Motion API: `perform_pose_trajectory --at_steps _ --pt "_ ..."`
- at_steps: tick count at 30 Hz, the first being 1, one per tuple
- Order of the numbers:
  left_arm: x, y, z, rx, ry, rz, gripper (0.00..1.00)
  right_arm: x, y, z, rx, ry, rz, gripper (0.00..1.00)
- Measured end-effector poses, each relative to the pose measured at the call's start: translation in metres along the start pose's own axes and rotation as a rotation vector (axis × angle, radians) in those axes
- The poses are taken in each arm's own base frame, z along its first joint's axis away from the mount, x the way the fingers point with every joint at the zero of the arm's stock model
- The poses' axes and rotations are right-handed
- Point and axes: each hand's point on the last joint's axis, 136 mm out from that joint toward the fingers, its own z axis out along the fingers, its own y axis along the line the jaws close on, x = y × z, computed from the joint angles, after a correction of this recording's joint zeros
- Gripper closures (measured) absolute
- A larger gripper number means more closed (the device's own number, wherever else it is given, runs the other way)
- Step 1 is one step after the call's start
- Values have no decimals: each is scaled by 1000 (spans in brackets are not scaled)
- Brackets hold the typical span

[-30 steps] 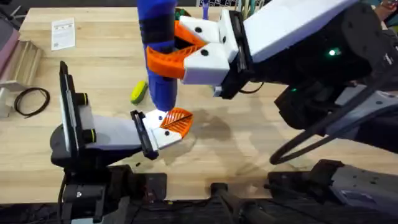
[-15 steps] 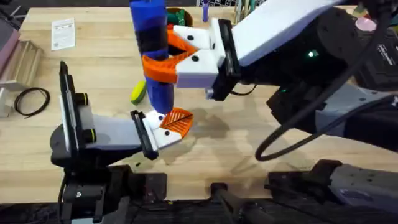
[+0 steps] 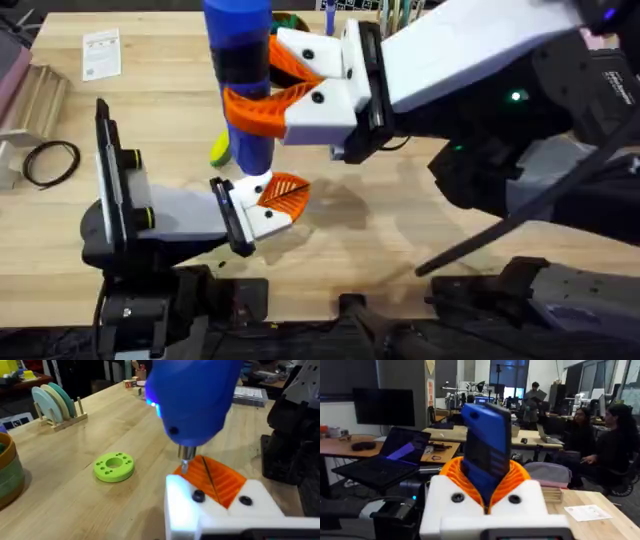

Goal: Pick up the gripper from the table and insert it into the empty holder that is missing its gripper. Then pick up a screw, insert it into the mounting hole, and use the screwdriver to tighten it. Finally, clean up the table by picking up the vegetable and placing it into the bucket.

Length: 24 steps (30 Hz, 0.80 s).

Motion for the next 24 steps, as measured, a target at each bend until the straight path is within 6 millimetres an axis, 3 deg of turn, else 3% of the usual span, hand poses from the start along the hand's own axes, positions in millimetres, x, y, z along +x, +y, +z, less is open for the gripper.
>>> perform_pose_trajectory --at_steps 24 --pt "0 0 0 0 0 0 986 3 12 0 -72 19 -2 979"
